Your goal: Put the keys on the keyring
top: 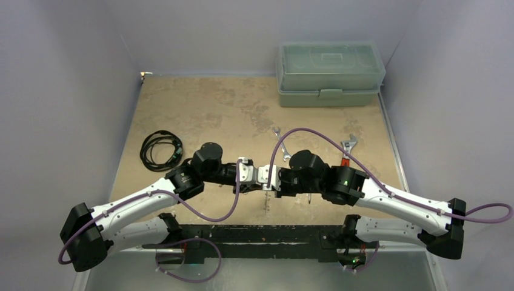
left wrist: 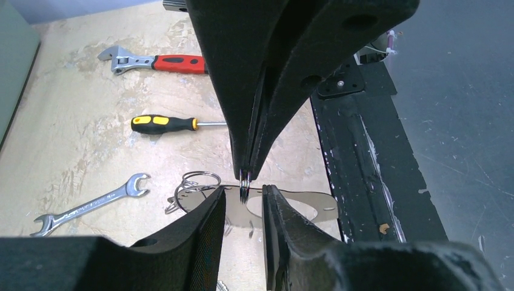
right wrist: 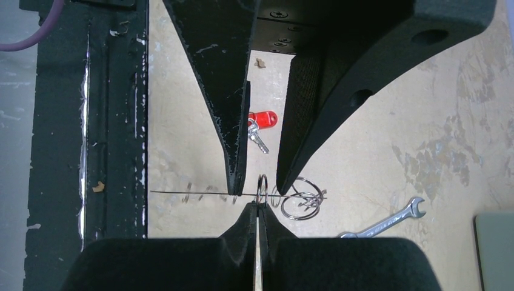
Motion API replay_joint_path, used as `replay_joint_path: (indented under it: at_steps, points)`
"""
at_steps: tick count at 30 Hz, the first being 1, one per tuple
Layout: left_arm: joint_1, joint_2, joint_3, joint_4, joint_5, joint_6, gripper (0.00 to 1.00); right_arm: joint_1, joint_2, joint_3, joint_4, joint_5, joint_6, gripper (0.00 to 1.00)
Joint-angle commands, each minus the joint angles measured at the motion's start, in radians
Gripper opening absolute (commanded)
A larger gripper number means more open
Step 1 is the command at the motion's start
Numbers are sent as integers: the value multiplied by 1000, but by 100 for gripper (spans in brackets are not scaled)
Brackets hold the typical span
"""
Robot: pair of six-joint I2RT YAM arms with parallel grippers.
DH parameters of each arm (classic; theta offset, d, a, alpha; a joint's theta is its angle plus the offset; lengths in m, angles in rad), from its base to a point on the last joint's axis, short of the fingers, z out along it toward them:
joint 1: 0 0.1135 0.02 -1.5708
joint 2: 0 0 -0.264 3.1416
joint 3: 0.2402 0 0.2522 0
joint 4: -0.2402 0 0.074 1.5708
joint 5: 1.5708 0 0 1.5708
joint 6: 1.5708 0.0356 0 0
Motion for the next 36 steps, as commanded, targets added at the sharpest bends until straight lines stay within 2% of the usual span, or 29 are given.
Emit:
replay_joint_path:
  at_steps: [1,9,11,14,17,20,22,32,36]
  points:
    - [-6,-10,26,51,15,-20,27,1,6,35,41,-7,-5,0]
    - [-6,-6,19,77,17,-40,18,1,12,36,45,-11,-4,0]
    - [-6,-6,18,82,13,-46,18,1,12,36,45,-12,-4,0]
    - [-6,-12,13,97,10,-56,26,1,12,33,48,-17,-5,0]
    - [-6,-19,8,110,5,-65,26,1,14,30,50,-20,-5,0]
    - [-6,-20,7,114,5,-65,15,1,14,30,51,-20,-6,0]
    - [-6,-18,8,117,5,-65,1,1,13,29,54,-21,-8,0]
    - [-5,-68,-21,187,1,-76,0,1,-31,-2,125,-24,-11,1]
    - [-4,-97,-57,295,4,-142,0,1,-83,-19,169,-20,1,33]
